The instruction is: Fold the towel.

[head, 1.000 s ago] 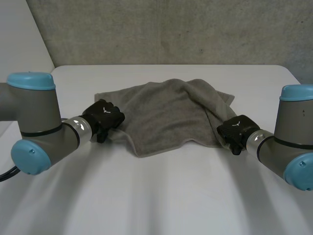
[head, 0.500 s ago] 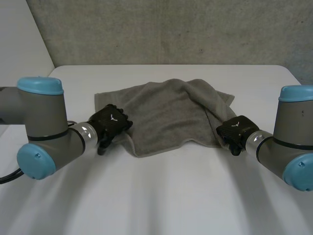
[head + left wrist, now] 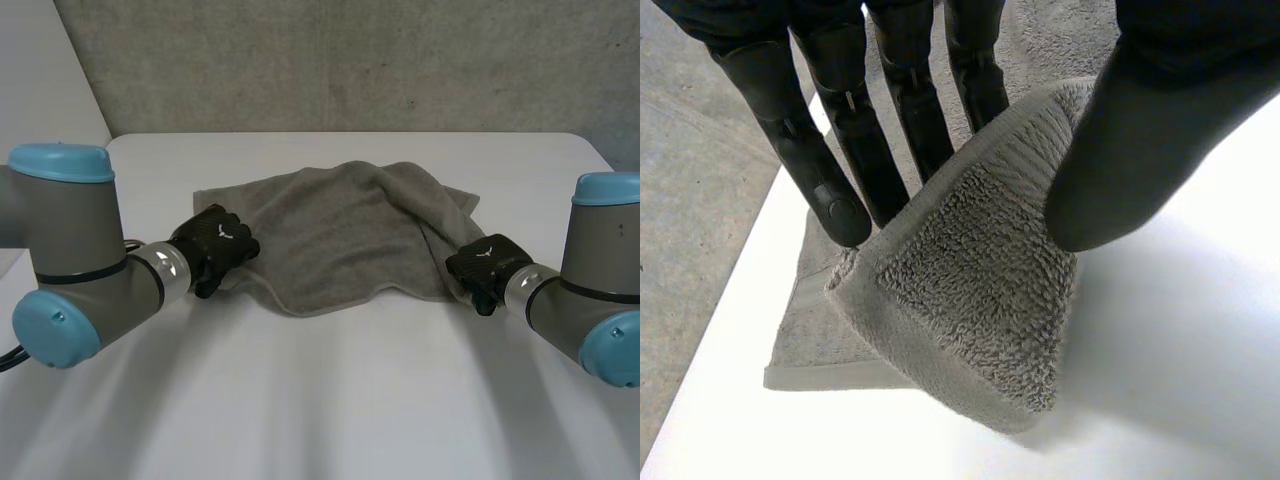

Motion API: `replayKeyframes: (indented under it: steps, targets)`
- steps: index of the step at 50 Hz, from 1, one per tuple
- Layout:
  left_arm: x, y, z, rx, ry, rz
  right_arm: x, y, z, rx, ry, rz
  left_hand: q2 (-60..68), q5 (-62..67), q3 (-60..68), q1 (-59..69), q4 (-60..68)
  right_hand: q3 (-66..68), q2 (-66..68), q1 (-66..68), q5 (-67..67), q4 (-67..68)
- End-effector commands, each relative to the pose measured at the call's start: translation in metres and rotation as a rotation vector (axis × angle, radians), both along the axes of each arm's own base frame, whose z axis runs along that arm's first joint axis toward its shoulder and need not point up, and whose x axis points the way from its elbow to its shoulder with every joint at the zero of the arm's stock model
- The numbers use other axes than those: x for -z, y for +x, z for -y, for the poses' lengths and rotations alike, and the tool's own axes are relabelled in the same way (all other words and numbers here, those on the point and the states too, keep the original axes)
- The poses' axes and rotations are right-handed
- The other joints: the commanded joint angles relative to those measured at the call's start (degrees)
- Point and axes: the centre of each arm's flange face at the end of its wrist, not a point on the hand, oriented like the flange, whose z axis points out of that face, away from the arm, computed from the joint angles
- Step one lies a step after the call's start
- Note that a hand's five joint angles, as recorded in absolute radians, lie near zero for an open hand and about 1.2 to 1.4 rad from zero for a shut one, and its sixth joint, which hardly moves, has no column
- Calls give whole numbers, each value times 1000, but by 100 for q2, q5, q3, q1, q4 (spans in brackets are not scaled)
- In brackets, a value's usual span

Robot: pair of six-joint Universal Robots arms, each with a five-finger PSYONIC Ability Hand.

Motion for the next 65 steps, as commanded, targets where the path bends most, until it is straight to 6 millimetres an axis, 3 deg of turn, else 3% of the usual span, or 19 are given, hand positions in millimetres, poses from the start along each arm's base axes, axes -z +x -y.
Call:
replayKeyframes:
  steps: [1,5,13,15,18,20,21,23,28,33,40,42,47,54,56,59,62,63,65]
  targets:
    - [9,10,-7,-18,50,27,-4,0,0,2,-10,2,1064,116,1077,1095,1107,312,283,305,309,261]
    - [11,17,-3,-39,61,26,-7,0,0,2,-16,4,1271,323,1283,1302,1314,312,283,305,309,261]
    - [-5,22,3,-60,27,-14,-44,-1,-1,4,-108,37,1271,323,1283,1302,1314,312,283,305,309,261]
    - [-15,21,5,-70,9,-59,-75,-6,-1,17,-188,66,1271,323,1283,1302,1314,312,283,305,309,261]
    - [-25,23,6,-84,-14,-90,-95,-11,-1,33,-242,82,1271,323,1283,1302,1314,312,283,305,309,261]
    - [-53,28,12,-125,-93,-186,-139,-28,-2,75,-362,112,1271,323,1283,1302,1314,312,283,305,309,261]
    - [-54,28,12,-126,-93,-186,-139,-28,-2,75,-363,112,1271,323,1283,1302,1314,312,283,305,309,261]
    - [-83,36,17,-166,-187,-296,-179,-42,-11,110,-467,130,1271,323,1283,1302,1314,312,283,305,309,261]
    - [-120,47,17,-205,-284,-437,-213,-56,-22,152,-521,128,1271,323,1283,1302,1314,312,283,305,309,261]
    - [-132,57,15,-233,-294,-504,-215,-74,-23,190,-464,84,1271,323,1283,1302,1314,312,283,305,309,261]
    - [-111,53,12,-232,-223,-483,-198,-81,-16,186,-404,-5,1271,323,1283,1302,1314,312,283,305,309,261]
    - [-84,48,20,-235,-155,-448,-179,-76,-4,158,-354,-42,1271,323,1283,1302,1314,312,283,305,309,261]
    - [-55,36,38,-221,-117,-393,-151,-60,13,106,-294,-87,1271,323,1283,1302,1314,312,283,305,309,261]
    - [-46,14,76,-180,-201,-343,-122,-29,44,52,-285,-127,1271,323,1283,1302,1314,312,283,305,309,261]
    - [-55,10,85,-172,-246,-351,-125,-23,55,66,-339,-125,1271,323,1283,1302,1314,312,283,305,309,261]
    - [-88,3,103,-153,-382,-423,-152,-9,77,108,-545,-69,1271,323,1283,1302,1314,312,283,305,309,261]
    - [-156,-1,118,-116,-632,-677,-211,1,93,206,-967,132,1271,323,1283,1302,1314,312,283,305,309,261]
    - [-156,-1,118,-116,-633,-678,-211,1,93,206,-969,133,1271,323,1283,1302,1314,312,283,305,309,261]
    - [-206,11,114,-94,-737,-892,-255,-6,73,238,-1179,259,1271,323,1283,1302,1314,312,283,305,309,261]
